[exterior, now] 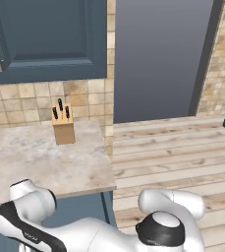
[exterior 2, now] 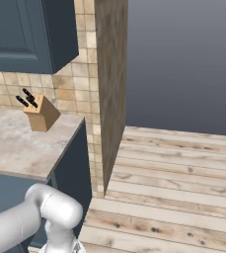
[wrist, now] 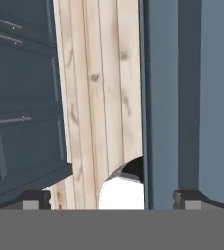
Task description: Take the tongs from the drawer on the left and place them on the dining counter next to the tray containing the hot dog.
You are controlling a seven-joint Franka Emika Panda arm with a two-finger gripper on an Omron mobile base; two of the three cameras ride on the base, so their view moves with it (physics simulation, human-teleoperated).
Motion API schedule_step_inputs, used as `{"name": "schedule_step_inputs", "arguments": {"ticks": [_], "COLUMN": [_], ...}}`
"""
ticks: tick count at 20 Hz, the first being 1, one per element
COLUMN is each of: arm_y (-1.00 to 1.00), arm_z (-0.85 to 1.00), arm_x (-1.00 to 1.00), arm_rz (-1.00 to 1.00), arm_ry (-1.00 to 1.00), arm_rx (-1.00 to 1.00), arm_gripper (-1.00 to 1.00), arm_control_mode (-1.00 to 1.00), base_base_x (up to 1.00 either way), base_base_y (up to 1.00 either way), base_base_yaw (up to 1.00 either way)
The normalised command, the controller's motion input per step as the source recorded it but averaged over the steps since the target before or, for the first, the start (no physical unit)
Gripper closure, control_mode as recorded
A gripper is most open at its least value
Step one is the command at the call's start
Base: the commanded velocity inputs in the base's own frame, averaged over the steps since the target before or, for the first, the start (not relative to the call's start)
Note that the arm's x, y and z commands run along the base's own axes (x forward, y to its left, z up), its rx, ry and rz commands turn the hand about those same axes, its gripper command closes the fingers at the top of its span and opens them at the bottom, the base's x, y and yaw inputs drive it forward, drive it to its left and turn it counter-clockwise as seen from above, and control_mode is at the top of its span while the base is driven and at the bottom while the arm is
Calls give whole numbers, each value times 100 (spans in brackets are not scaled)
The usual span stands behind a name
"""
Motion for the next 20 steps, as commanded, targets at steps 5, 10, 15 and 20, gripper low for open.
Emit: {"name": "schedule_step_inputs", "arguments": {"ticks": [5,10,15,20], "arm_y": [-17,-15,-12,-9], "arm_z": [28,27,12,3], "arm_x": [0,9,20,33], "arm_rz": [-2,-7,-3,0], "arm_ry": [0,0,0,0], "arm_rx": [-1,0,-1,-1], "arm_gripper": [-100,-100,-100,-100], "arm_control_mode": [-100,-100,-100,-100], "base_base_x": [0,0,0,0], "base_base_y": [0,0,0,0], "base_base_yaw": [0,0,0,0]}}
